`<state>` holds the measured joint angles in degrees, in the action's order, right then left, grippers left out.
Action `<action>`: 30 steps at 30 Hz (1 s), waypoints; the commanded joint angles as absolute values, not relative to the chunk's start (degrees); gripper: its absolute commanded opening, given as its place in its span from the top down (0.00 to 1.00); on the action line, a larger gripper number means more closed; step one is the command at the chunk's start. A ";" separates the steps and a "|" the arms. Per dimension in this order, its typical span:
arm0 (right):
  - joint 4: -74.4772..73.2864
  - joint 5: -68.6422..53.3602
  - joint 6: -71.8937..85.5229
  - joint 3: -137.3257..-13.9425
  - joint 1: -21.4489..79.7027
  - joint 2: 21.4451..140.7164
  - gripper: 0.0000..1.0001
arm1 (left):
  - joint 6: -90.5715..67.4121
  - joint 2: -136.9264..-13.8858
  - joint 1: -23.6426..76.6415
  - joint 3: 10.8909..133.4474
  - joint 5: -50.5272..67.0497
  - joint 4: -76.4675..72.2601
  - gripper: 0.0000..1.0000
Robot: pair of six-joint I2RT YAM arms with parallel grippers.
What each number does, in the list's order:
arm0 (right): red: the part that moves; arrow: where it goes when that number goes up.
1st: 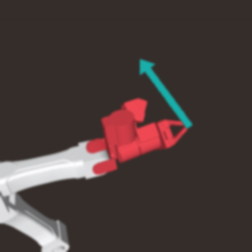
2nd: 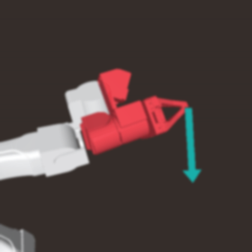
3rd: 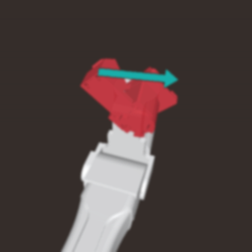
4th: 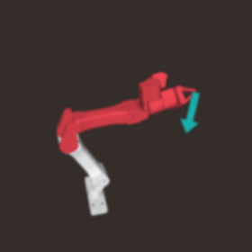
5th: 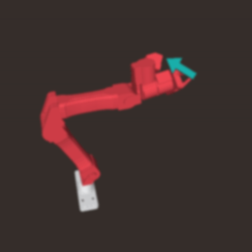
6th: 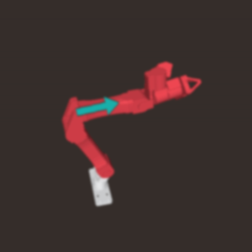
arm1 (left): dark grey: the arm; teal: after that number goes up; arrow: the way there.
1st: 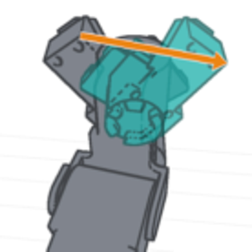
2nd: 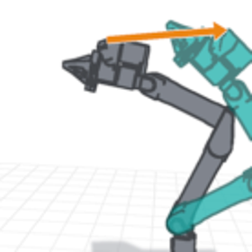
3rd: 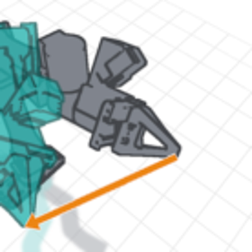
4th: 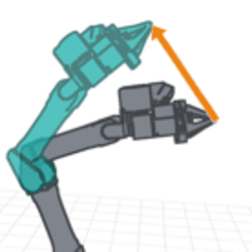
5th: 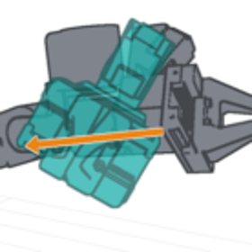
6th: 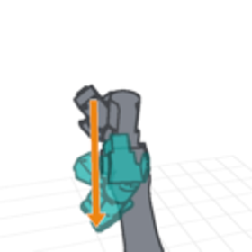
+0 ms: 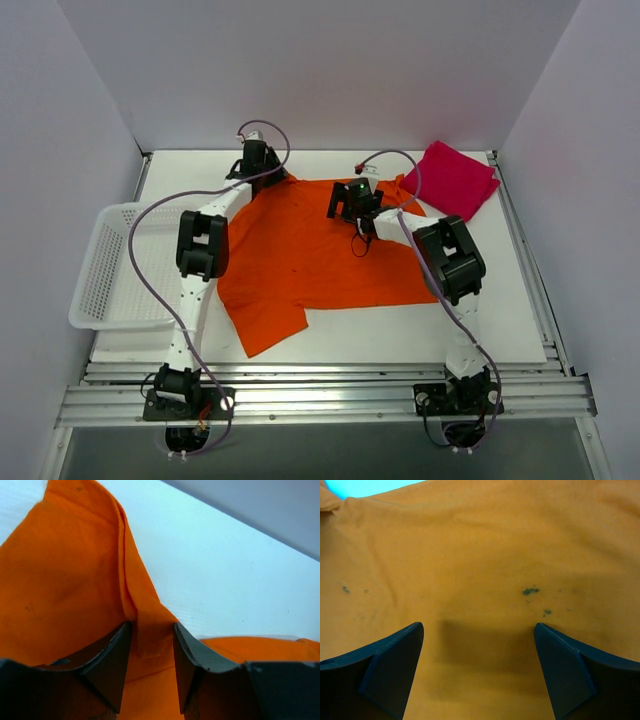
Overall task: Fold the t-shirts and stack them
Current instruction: Flatten out the tshirt
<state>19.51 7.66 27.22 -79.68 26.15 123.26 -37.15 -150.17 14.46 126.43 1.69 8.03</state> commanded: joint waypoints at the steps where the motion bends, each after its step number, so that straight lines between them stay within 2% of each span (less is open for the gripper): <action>1: 20.57 7.03 27.69 -81.91 25.58 124.36 0.12 | -38.14 -154.40 13.98 135.83 0.53 8.87 0.52; 6: 20.48 6.68 27.51 -82.44 24.96 124.72 0.12 | -41.74 -163.64 13.54 152.03 0.96 6.52 0.51; 10: 20.57 6.77 27.33 -82.79 24.70 124.89 0.12 | -48.76 -167.17 12.40 156.79 3.24 -9.71 0.40; 12: 20.39 6.59 27.25 -83.06 24.70 125.07 0.12 | -52.11 -166.03 11.95 156.97 3.43 -13.43 0.31; 16: 20.39 6.24 27.25 -83.67 24.70 125.68 0.12 | -52.82 -158.32 11.51 153.91 4.30 -21.86 0.20; 18: 20.22 6.15 27.33 -83.93 24.87 125.68 0.13 | -52.30 -155.32 11.34 152.32 6.58 -23.72 0.18; 21: 20.21 6.06 27.25 -83.67 25.22 124.90 0.13 | -49.05 -149.17 11.16 150.48 7.65 -14.80 0.18; 24: 20.21 6.15 27.25 -83.24 25.49 123.93 0.13 | -43.34 -140.74 11.25 140.05 4.59 -7.65 0.23; 25: 20.30 6.15 27.25 -83.06 25.49 123.66 0.13 | -42.37 -136.01 11.34 135.66 3.53 -7.47 0.28; 26: 20.30 6.24 27.33 -82.88 25.49 123.49 0.13 | -40.88 -133.97 11.25 127.18 2.56 -7.56 0.43; 29: 20.57 5.98 27.42 -82.35 25.49 122.87 0.13 | -40.26 -128.68 10.99 115.19 -0.26 -5.98 0.65; 30: 20.57 5.98 27.51 -82.18 25.49 122.61 0.13 | -40.25 -128.15 10.99 113.22 -1.31 -4.85 0.78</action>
